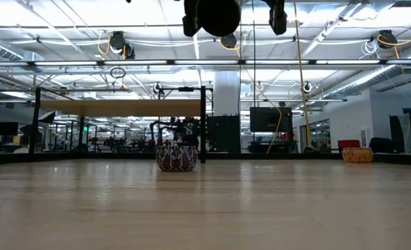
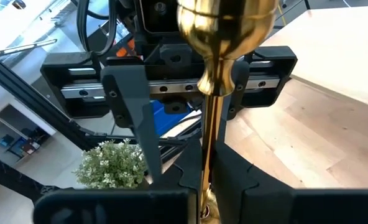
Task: Pick & Place candle stick holders
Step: Put the top gold candle holder on the shelf
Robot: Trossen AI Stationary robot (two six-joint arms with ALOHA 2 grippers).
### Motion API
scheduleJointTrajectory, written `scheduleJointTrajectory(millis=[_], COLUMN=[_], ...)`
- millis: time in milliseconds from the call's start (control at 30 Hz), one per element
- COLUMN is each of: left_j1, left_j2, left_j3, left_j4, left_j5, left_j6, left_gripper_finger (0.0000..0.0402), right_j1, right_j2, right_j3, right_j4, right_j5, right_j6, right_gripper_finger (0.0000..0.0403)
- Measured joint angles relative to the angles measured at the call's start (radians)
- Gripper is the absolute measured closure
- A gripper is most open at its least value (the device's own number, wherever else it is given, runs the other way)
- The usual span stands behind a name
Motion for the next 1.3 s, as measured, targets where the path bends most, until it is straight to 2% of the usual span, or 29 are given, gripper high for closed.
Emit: scheduleJointTrajectory(millis=[300, 800, 1000, 1100, 1300], left_j1=[0.000, 0.002, 0.001, 0.001, 0.005], left_j2=[0.000, 0.003, 0.053, 0.073, 0.079], left_j3=[0.000, 0.000, 0.002, 0.002, 0.002], left_j4=[0.001, -0.010, 0.019, 0.032, 0.067], left_j5=[-0.007, -0.017, 0.019, 0.044, 0.016], left_j6=[0.017, 0.023, 0.007, -0.009, -0.029], left_gripper_finger=[0.0327, 0.0338, 0.0384, 0.0383, 0.0386], right_j1=[0.000, 0.000, -0.001, 0.000, 0.001], right_j2=[0.000, -0.001, -0.001, 0.000, 0.000], right_j3=[0.000, 0.000, -0.001, -0.002, -0.002], right_j4=[0.039, 0.052, 0.050, 0.042, 0.050], right_j5=[-0.001, 0.000, 0.002, -0.003, -0.001], right_j6=[0.000, -0.001, -0.005, -0.011, -0.019], right_gripper_finger=[0.0389, 0.0389, 0.0389, 0.0389, 0.0367])
